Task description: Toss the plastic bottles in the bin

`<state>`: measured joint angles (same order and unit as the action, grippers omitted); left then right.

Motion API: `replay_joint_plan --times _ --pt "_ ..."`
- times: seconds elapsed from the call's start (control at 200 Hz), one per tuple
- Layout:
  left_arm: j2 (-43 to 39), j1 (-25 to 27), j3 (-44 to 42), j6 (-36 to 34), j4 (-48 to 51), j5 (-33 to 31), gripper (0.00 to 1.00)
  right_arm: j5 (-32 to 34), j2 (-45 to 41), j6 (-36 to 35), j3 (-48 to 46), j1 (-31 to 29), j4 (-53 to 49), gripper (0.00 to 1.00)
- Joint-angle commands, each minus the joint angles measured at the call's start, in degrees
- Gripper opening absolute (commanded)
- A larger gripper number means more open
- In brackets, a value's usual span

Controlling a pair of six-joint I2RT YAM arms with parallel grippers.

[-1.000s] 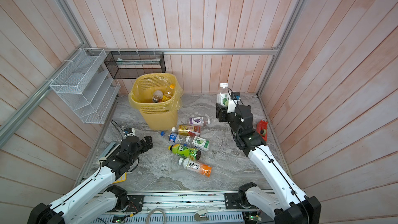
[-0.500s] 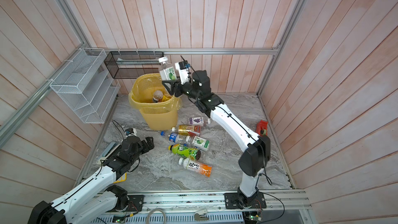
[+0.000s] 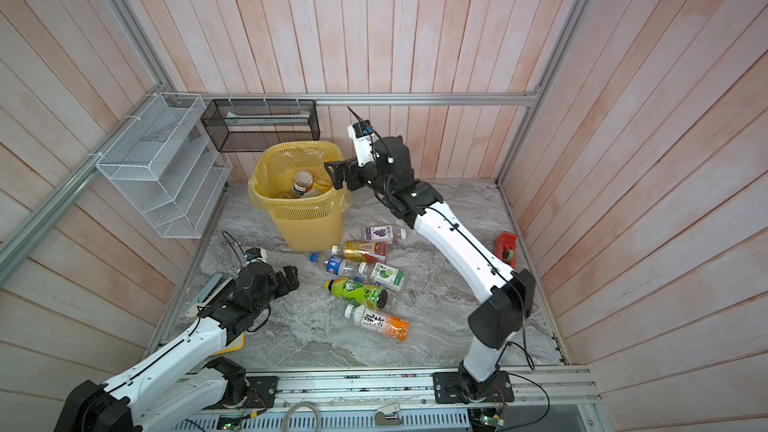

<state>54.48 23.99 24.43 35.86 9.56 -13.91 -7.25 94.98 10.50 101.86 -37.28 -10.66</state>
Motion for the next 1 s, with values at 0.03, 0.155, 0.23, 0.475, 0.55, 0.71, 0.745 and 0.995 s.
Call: replay_joint_plan --times 0.03,0.155,0.23,0.475,0.55,0.71,0.745,0.995 --pt "-1.9 0.4 1.5 -2.4 0.1 0.2 1.00 4.6 -7.6 -0.4 -11.0 3.7 4.7 1.00" --pt "-2.3 2.0 1.4 -3.3 -0.5 -0.5 1.00 6.2 -14.5 0.3 -24.4 6.5 6.4 1.00" --pt "-2.0 3.2 1.6 -3.4 -0.6 -1.2 1.00 6.6 -18.3 -0.8 -32.6 6.9 7.1 1.00" --pt "-0.8 6.9 2.4 -3.3 -1.4 -3.1 1.00 10.1 -27.3 0.7 -51.6 7.7 5.6 0.99" --pt "0.0 7.5 2.6 -3.3 -1.6 -3.5 1.00 10.2 -28.1 1.3 -56.1 8.6 6.7 0.99" --pt "1.7 7.9 3.3 -3.4 -2.1 -3.1 1.00 9.5 -23.9 3.9 -59.2 12.4 7.7 0.99" --pt "1.9 8.1 3.3 -3.4 -2.1 -3.1 1.00 8.6 -22.4 4.4 -58.8 13.0 7.9 0.99" --pt "2.5 8.3 3.1 -3.1 -2.3 -3.0 1.00 3.2 -12.5 9.5 -54.1 15.5 9.9 0.99"
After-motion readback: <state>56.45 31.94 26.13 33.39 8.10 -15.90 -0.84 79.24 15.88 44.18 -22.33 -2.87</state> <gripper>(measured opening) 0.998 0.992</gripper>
